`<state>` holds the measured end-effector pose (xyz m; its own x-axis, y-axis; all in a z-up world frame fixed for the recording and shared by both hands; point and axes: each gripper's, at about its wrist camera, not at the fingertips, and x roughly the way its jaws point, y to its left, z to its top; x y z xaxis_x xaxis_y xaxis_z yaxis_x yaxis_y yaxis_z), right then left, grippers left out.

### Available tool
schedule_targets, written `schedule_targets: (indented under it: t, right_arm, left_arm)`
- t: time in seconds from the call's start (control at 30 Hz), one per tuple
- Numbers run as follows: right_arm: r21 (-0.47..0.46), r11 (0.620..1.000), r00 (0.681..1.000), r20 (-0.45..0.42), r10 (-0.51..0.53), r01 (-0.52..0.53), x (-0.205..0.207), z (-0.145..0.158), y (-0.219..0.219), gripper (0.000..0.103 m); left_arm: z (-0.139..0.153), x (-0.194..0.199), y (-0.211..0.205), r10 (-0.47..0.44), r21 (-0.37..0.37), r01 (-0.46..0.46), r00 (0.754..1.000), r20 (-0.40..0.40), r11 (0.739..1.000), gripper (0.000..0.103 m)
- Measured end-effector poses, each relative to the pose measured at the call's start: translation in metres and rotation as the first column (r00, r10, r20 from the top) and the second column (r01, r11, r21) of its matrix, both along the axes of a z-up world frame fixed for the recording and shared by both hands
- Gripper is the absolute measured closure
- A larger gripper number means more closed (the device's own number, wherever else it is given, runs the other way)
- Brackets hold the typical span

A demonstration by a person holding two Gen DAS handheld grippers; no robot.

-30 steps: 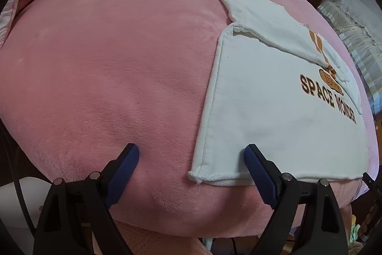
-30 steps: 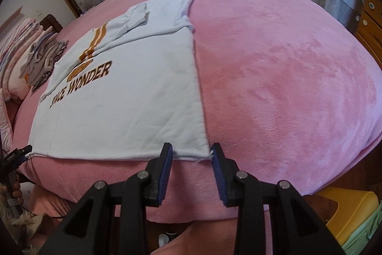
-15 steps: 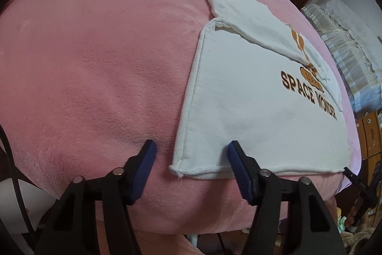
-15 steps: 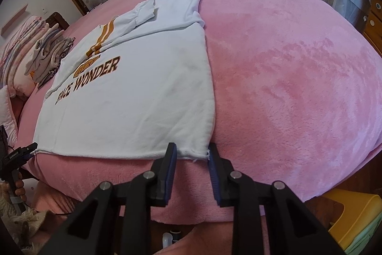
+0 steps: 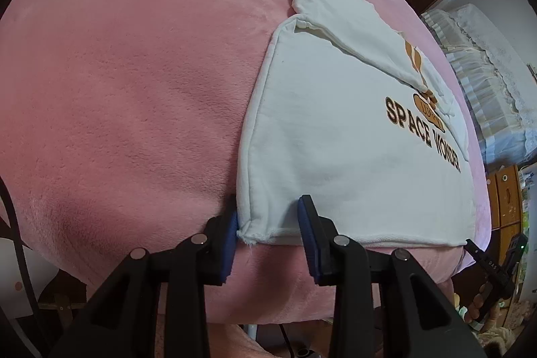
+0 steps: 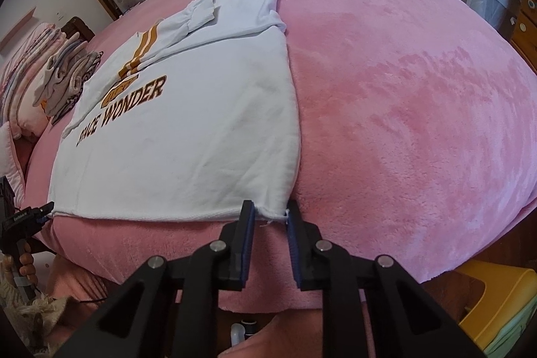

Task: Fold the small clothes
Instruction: 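Close both tools on the hem edge, then lift the hem with both tools and fold it toward the collar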

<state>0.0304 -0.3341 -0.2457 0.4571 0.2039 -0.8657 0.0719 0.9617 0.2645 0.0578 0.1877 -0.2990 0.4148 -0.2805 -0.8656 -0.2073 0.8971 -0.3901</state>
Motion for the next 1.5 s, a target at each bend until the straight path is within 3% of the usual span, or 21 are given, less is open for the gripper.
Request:
schedule_targets:
  t: [0.1, 0.13, 0.17, 0.27, 0.37, 0.5, 0.77, 0.93, 1.03, 1.3, 1.5]
  right_arm:
    - [0.028, 1.0, 1.0, -0.003, -0.014, 0.014, 0.001, -0.001, -0.003, 0.084]
    - [0.031, 0.999, 1.0, -0.001, -0.015, 0.015, 0.001, -0.001, -0.003, 0.085]
    - [0.028, 0.999, 1.0, 0.001, -0.015, 0.015, 0.0, -0.001, -0.003, 0.087]
    - [-0.016, 1.0, 1.0, 0.008, 0.002, -0.002, 0.0, 0.005, 0.002, 0.095]
    - [-0.061, 0.998, 0.998, 0.047, 0.033, -0.031, -0.002, 0.02, 0.009, 0.096]
    - [-0.051, 0.997, 0.992, 0.116, 0.056, -0.05, 0.0, 0.049, 0.008, 0.096]
    - [-0.075, 0.994, 0.964, 0.247, 0.102, -0.086, 0.034, 0.106, 0.014, 0.097]
    - [-0.11, 0.99, 0.949, 0.293, 0.117, -0.088, 0.067, 0.128, 0.022, 0.096]
    - [-0.118, 0.99, 0.941, 0.318, 0.116, -0.082, 0.083, 0.139, 0.022, 0.097]
    - [-0.138, 0.988, 0.929, 0.355, 0.109, -0.064, 0.122, 0.156, 0.02, 0.097]
    - [-0.131, 0.991, 0.936, 0.343, 0.078, -0.035, 0.174, 0.155, 0.015, 0.097]
  left_arm:
    - [0.002, 0.001, -0.003, -0.006, 0.015, 0.006, 1.0, -0.004, 1.0, 0.073]
    - [0.002, 0.002, -0.004, -0.009, 0.024, 0.01, 1.0, -0.01, 1.0, 0.078]
    - [0.002, 0.003, -0.005, -0.011, 0.033, 0.012, 1.0, -0.016, 0.999, 0.094]
    - [0.008, 0.004, -0.009, -0.019, 0.068, 0.02, 1.0, -0.023, 0.997, 0.096]
    - [0.018, 0.006, -0.016, -0.05, 0.092, 0.052, 0.998, -0.026, 0.994, 0.097]
    - [0.029, 0.012, -0.016, -0.064, 0.06, 0.067, 0.997, -0.045, 0.996, 0.098]
    - [0.081, 0.039, 0.01, 0.107, -0.114, -0.103, 0.994, 0.034, 0.988, 0.098]
    - [0.125, 0.072, 0.006, 0.121, -0.104, -0.108, 0.985, 0.124, 0.989, 0.098]
    - [0.139, 0.088, 0.007, 0.135, -0.106, -0.121, 0.981, 0.138, 0.987, 0.098]
    - [0.158, 0.139, 0.015, 0.219, -0.103, -0.205, 0.963, 0.158, 0.973, 0.098]
    - [0.158, 0.197, 0.007, 0.242, -0.063, -0.236, 0.96, 0.138, 0.97, 0.098]
